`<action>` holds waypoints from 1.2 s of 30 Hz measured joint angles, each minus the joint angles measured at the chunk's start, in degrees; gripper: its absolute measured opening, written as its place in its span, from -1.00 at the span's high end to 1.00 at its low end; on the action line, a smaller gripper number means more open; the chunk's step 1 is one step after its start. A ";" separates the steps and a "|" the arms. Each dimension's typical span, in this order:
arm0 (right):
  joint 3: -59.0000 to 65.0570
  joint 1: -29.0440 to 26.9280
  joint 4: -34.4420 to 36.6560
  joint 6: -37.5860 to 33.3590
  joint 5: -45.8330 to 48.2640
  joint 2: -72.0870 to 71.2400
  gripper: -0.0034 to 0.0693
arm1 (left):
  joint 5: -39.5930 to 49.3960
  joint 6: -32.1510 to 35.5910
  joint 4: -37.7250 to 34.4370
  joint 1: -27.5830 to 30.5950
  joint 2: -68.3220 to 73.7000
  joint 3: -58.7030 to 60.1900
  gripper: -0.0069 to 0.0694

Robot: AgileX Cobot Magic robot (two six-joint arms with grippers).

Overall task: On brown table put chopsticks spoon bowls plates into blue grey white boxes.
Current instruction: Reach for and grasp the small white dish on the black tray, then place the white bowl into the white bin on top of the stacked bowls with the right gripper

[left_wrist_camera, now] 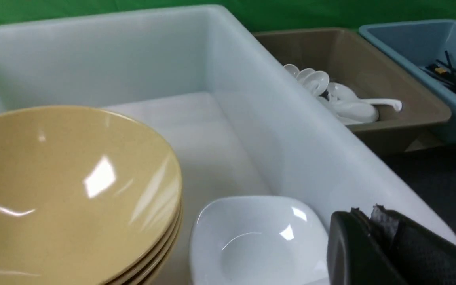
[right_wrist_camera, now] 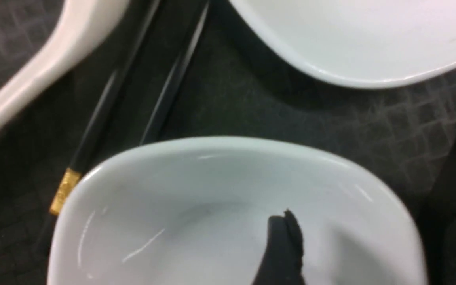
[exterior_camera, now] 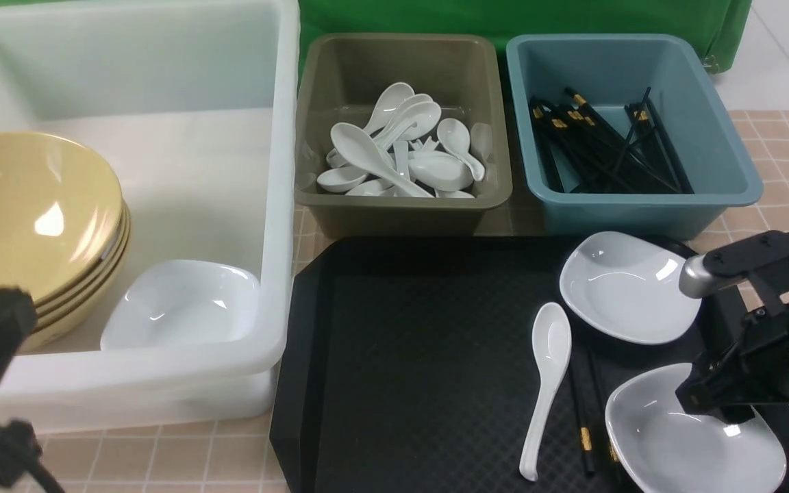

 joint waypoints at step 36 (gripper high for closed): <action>-46.01 35.41 60.58 -49.83 -6.75 19.62 0.69 | -14.08 -4.20 0.05 0.00 -6.05 4.90 0.76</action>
